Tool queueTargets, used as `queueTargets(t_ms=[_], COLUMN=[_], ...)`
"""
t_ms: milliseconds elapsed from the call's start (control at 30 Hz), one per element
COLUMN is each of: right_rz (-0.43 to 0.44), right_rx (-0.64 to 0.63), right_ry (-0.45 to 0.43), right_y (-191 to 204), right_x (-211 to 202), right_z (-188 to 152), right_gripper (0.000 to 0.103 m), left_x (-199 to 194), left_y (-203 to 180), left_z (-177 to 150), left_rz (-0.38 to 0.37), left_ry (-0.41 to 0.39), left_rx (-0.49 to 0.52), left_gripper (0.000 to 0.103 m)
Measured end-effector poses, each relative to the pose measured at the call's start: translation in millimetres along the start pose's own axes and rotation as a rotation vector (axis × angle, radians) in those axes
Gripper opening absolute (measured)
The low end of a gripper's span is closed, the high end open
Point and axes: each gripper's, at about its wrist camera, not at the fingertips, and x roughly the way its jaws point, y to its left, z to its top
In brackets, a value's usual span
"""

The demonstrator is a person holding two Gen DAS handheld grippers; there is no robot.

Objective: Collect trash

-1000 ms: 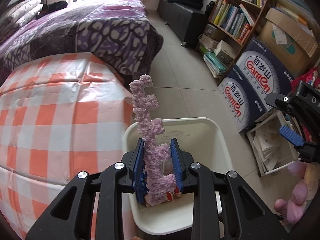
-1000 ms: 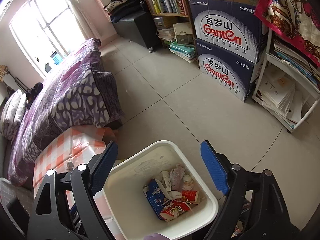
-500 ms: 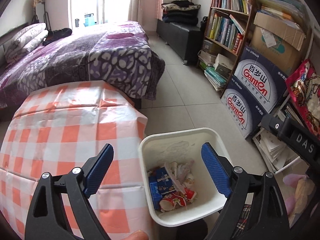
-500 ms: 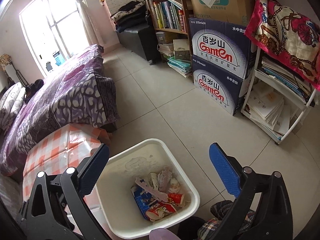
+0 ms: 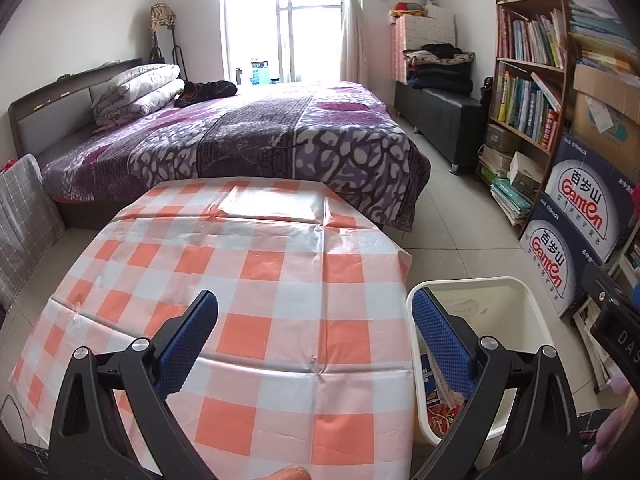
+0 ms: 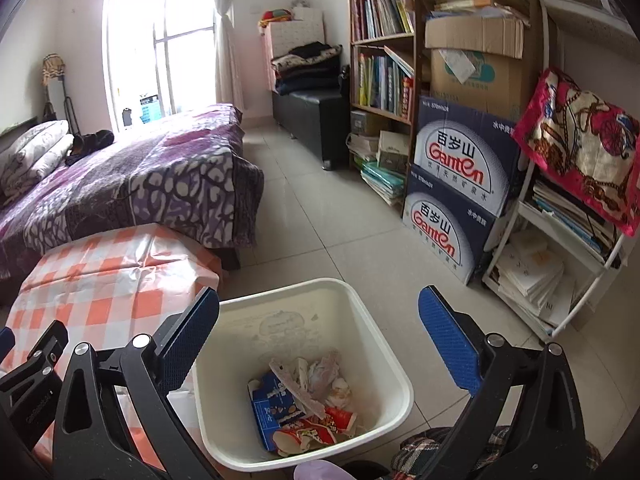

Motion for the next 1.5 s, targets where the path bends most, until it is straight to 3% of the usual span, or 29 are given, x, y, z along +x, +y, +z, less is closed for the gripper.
queueTargets(t_ms=[467, 1500], right_rz=[0.028, 0.032], right_rx=[-0.082, -0.073], right_ry=[-0.097, -0.052], right_y=[25, 22], right_x=[-17, -10], right_z=[-3, -4], right_gripper=[0.096, 0.096], left_x=[-3, -4], left_y=[13, 6], left_z=[-1, 0], left_rz=[-0.006, 0.009], left_ry=[-0.007, -0.001], left_rx=[-0.041, -0.033], left_gripper=[0.095, 0.095])
